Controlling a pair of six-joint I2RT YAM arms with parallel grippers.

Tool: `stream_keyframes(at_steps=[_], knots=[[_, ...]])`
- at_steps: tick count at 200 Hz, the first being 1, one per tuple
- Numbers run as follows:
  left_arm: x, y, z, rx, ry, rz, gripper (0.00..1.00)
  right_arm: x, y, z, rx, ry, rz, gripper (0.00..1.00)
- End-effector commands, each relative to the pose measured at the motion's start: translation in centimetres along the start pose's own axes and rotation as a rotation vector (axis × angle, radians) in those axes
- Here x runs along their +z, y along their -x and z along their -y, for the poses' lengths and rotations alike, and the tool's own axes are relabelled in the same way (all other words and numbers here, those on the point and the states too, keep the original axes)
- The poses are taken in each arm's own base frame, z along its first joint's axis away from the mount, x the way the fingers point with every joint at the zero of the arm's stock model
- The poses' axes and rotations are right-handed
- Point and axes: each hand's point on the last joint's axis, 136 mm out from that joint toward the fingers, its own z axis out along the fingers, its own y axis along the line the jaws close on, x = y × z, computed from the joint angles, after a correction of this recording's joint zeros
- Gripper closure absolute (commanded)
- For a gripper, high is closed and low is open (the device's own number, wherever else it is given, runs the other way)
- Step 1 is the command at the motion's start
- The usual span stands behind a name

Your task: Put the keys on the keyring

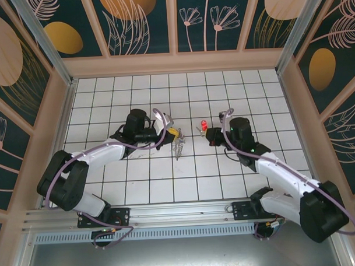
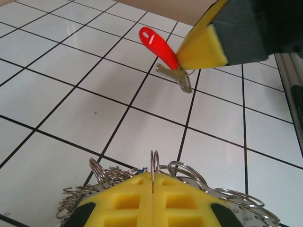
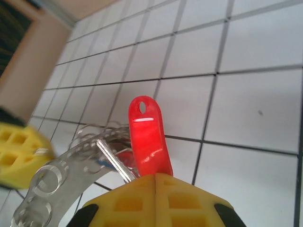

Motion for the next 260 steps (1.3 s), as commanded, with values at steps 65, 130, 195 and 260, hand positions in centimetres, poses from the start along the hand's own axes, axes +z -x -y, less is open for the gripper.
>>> stream_keyframes(at_steps=[65,130,195,260], knots=[[-0.2,2.5,-0.2,0.087,0.037,0.047,1.0,2.3,-0.6,6.5,-0.077,-0.218,-0.298,1.0],[-0.2,2.8,-0.5,0.096,0.052,0.048,1.0,3.6,0.5,3.6,-0.274,-0.127,-0.184,1.0],[-0.3,3.2,1.1,0.132,-0.038,0.083,1.0,-1.5,0.7,-5.2,-0.573,0.354,0.052,1.0],[0.8,3.4,3.7,0.19,-0.15,0.094,1.0,-3.8,-0.3,-7.8,-0.694,0.513,0.07,1.0]])
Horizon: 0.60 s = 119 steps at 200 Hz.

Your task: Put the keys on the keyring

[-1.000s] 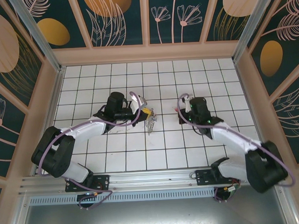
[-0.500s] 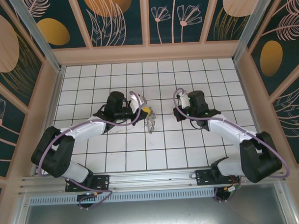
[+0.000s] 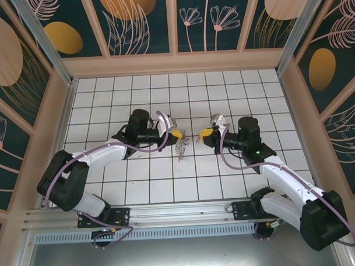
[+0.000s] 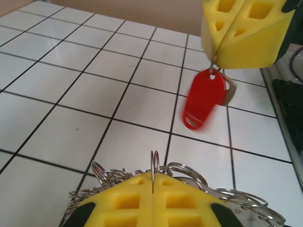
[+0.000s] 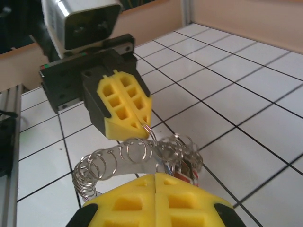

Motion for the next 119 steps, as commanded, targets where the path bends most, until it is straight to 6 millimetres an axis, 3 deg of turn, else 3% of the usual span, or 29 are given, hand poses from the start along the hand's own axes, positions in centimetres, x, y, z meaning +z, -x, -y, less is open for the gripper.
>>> stream_keyframes(at_steps=[1,68,119], knots=[[0.4,2.6,1.2,0.103,-0.065,0.071,1.0,-0.4,0.8,-1.6,-0.1,0.087,0.045,1.0],[1.2,2.3,2.2,0.112,-0.088,0.063,1.0,0.7,-0.7,-0.4,-0.212,-0.013,-0.068,1.0],[1.8,2.2,2.4,0.118,-0.089,0.062,1.0,0.6,-0.5,1.2,-0.254,-0.129,-0.064,1.0]])
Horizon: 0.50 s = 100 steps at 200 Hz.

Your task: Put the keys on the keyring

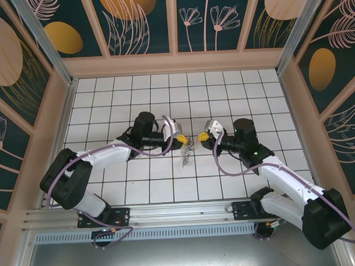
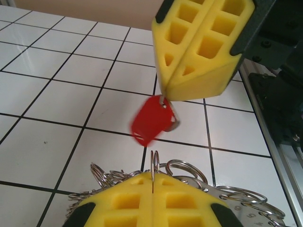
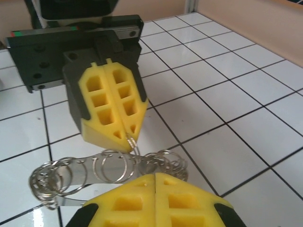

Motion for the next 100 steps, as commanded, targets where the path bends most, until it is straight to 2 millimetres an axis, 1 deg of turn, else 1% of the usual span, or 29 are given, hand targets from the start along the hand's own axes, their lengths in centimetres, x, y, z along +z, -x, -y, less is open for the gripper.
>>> stream_keyframes(at_steps=[1,15,34,50,73,86,100], knots=[[0.3,2.5,0.1,0.086,-0.009,0.065,1.0,-0.1,0.9,1.3,-0.071,-0.08,0.011,1.0],[0.3,2.5,0.0,0.084,-0.004,0.067,1.0,-0.3,0.9,1.9,-0.079,-0.115,0.012,1.0],[0.4,2.5,-0.2,0.082,0.006,0.065,1.0,-0.8,1.4,1.9,-0.077,-0.11,0.05,1.0],[0.3,2.6,-0.3,0.079,0.014,0.072,1.0,-1.7,2.1,2.2,-0.026,-0.096,0.113,1.0],[0.3,2.8,-0.5,0.07,0.024,0.075,1.0,-2.6,2.2,2.6,0.058,-0.079,0.172,1.0],[0.2,2.9,-0.5,0.07,0.028,0.077,1.0,-2.7,2.0,2.5,0.076,-0.06,0.176,1.0],[0.2,2.7,-0.5,0.066,0.031,0.073,1.0,-2.6,2.0,1.8,0.047,-0.019,0.171,1.0]])
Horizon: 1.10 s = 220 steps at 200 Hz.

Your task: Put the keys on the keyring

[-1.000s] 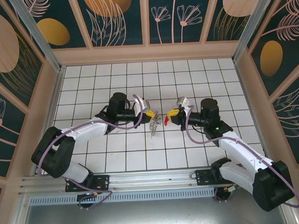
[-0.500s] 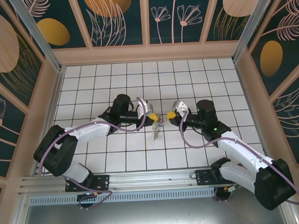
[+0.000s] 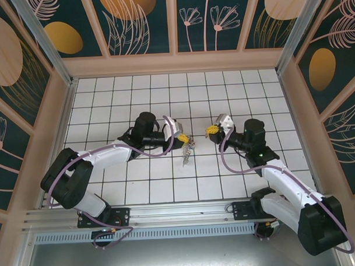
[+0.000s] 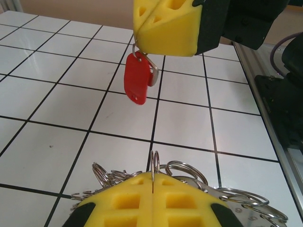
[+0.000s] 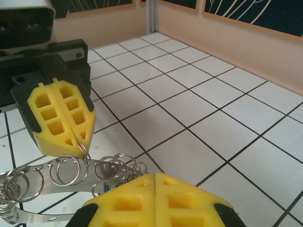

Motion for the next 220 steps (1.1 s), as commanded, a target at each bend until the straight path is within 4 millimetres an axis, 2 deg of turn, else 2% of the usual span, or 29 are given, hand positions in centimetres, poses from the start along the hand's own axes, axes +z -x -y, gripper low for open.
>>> stream_keyframes(at_steps=[1,33,52,107,142,169,220], knots=[[0.0,2.3,-0.2,0.051,0.008,0.062,1.0,-0.4,1.4,-1.8,-0.017,0.109,0.069,1.0],[-0.1,2.1,-0.1,0.047,0.011,0.056,1.0,0.0,0.2,-3.9,-0.141,0.208,-0.011,1.0],[-0.2,1.9,0.1,0.049,0.008,0.054,1.0,0.6,-0.5,-4.3,-0.18,0.23,-0.059,1.0],[-0.4,1.5,1.0,0.047,-0.021,0.056,1.0,1.3,1.1,-5.7,-0.207,0.304,0.002,1.0],[-0.3,1.2,1.3,0.045,-0.039,0.057,1.0,1.9,0.5,-6.7,-0.206,0.333,-0.013,1.0],[-0.1,1.0,1.4,0.044,-0.049,0.056,1.0,2.5,0.1,-6.6,-0.209,0.312,-0.019,1.0],[0.4,0.3,2.3,0.027,-0.088,0.043,1.0,2.3,0.0,-5.4,-0.228,0.218,-0.012,1.0]])
